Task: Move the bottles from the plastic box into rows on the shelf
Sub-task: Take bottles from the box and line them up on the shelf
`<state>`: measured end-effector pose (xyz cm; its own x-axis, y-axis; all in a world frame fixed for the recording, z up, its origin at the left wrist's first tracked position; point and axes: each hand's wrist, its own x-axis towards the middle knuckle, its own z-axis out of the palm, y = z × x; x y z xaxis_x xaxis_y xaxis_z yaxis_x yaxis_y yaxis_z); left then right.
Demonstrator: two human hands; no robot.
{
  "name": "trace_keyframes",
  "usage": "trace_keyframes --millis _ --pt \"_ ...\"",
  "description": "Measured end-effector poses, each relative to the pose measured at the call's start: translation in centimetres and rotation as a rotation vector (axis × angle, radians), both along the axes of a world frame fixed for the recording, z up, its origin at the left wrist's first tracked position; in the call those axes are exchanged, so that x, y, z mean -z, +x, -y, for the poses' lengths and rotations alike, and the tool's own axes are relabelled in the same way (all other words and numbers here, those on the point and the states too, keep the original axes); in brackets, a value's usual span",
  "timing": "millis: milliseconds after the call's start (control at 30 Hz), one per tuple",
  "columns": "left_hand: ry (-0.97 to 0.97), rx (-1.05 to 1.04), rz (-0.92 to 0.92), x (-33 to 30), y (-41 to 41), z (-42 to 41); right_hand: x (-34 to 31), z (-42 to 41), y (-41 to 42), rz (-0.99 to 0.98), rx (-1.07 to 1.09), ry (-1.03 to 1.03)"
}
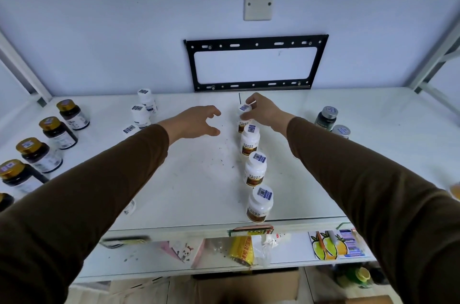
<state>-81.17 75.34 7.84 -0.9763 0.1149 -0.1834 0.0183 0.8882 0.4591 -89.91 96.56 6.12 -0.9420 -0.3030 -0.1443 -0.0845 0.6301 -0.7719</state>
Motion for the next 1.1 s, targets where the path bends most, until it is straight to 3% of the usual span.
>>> trace_keyframes --millis 300,500,833,1100 --pt "-0.055 0.093 -0.133 -3.7 2.3 -1.6 -4.3 -6.1 6.5 -0.247 -0.013 0.251" --pt "-0.092 0.241 -0.252 -6.4 4.5 -5.8 -6.1 -11.7 13.2 -0.301 0.041 0.401" --pt "-0.05 0.481 -0.328 -8.4 9.6 -18.1 -7.8 -22.5 23.5 -0.377 0.187 0.479" --pt "0.002 0.59 -0.279 -6.1 15.8 -32.4 -5.0 -35.5 32.6 -0.357 0.264 0.485"
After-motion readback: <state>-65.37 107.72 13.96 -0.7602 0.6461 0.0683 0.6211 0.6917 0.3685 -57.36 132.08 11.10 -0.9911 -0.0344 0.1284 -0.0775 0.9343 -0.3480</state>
